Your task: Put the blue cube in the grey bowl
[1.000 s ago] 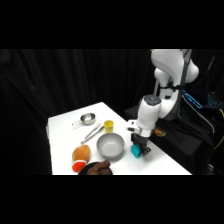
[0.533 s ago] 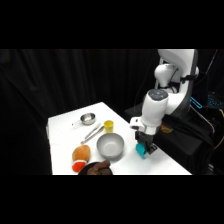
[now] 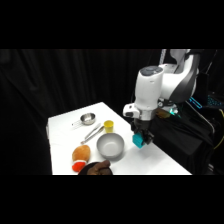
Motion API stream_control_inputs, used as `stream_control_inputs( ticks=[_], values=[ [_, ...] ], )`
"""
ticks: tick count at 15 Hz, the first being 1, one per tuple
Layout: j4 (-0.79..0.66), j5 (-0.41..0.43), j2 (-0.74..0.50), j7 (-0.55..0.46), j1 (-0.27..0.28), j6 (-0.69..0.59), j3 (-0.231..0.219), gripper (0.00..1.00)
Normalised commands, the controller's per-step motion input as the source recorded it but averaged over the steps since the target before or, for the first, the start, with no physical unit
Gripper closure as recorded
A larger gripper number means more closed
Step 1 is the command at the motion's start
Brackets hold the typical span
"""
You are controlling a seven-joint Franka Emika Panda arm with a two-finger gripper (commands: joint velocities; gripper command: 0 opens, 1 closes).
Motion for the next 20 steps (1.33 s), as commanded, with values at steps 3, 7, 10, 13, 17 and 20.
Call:
stream_control_inputs(
  ticks=[3,7,10,13,17,20],
  values=[
    [0.20,0.088,-0.24,-0.31,-0.157,-0.40,0.020,0.74],
    [0.24,0.021,-0.06,-0.21,-0.138,-0.26,-0.022,0.74],
    [0.22,-0.162,0.09,-0.04,-0.133,-0.08,-0.068,0.74],
    [0.19,-0.134,0.16,-0.05,-0.110,0.08,-0.069,0.74],
    [0.17,-0.039,0.22,-0.08,-0.062,0.19,-0.040,0.74],
    [0.16,-0.014,0.27,-0.07,-0.033,0.24,-0.039,0.74]
  ],
)
